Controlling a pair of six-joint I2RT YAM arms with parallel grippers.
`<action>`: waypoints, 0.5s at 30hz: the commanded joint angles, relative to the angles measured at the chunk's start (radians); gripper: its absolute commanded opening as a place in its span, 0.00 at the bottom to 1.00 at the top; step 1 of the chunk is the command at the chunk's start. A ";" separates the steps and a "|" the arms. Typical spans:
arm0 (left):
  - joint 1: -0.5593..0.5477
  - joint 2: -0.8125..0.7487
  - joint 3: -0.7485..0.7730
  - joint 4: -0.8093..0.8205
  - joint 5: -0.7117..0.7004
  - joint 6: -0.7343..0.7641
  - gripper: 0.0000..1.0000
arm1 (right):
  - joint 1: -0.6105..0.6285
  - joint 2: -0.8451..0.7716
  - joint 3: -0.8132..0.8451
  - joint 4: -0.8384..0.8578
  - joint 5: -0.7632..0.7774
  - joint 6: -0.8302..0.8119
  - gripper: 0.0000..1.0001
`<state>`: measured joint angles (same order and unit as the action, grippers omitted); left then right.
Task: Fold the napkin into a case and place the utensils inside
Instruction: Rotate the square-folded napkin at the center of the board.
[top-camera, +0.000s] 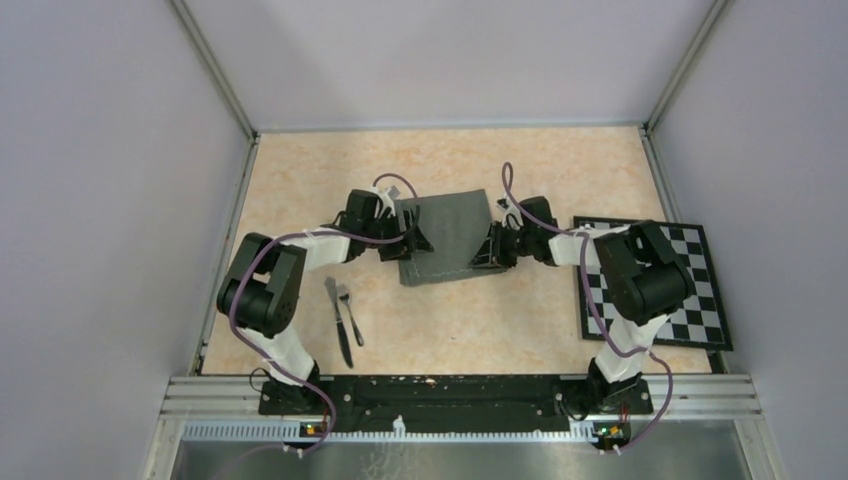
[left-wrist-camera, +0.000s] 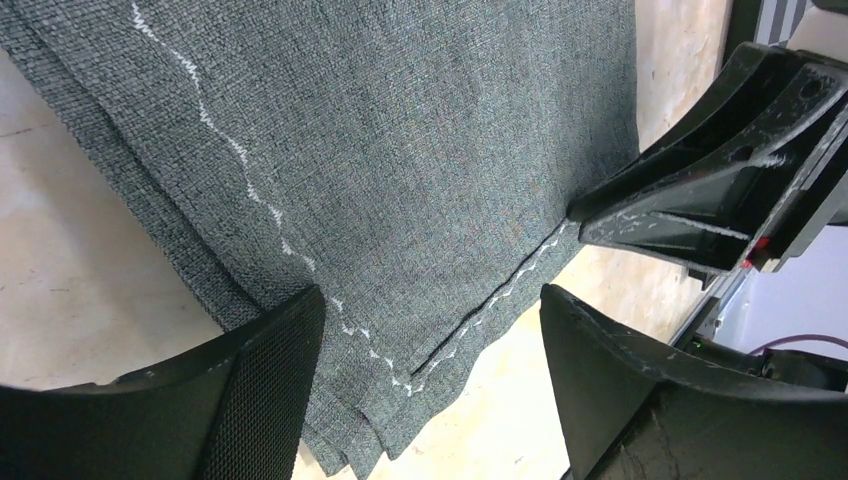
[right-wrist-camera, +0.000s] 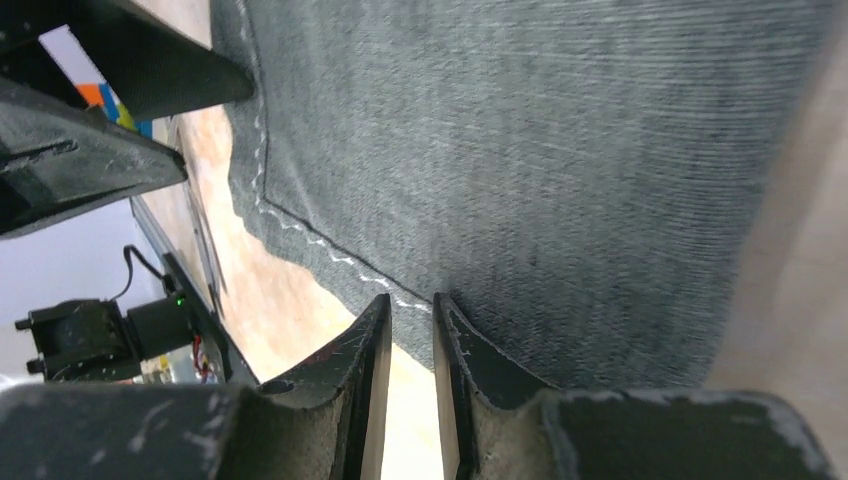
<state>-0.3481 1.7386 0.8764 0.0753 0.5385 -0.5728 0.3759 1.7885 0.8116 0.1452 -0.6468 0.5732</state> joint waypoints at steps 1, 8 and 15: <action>-0.020 0.011 -0.038 -0.067 -0.101 0.027 0.84 | -0.055 -0.012 0.007 -0.021 0.103 -0.016 0.22; -0.173 -0.065 -0.180 0.050 -0.079 -0.120 0.84 | -0.165 0.062 0.097 -0.140 0.142 -0.092 0.22; -0.426 -0.125 -0.201 0.181 -0.119 -0.312 0.85 | -0.127 0.045 0.360 -0.383 0.172 -0.208 0.28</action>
<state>-0.6792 1.6386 0.7017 0.2497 0.4446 -0.7620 0.2218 1.8557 1.0447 -0.0956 -0.5388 0.4641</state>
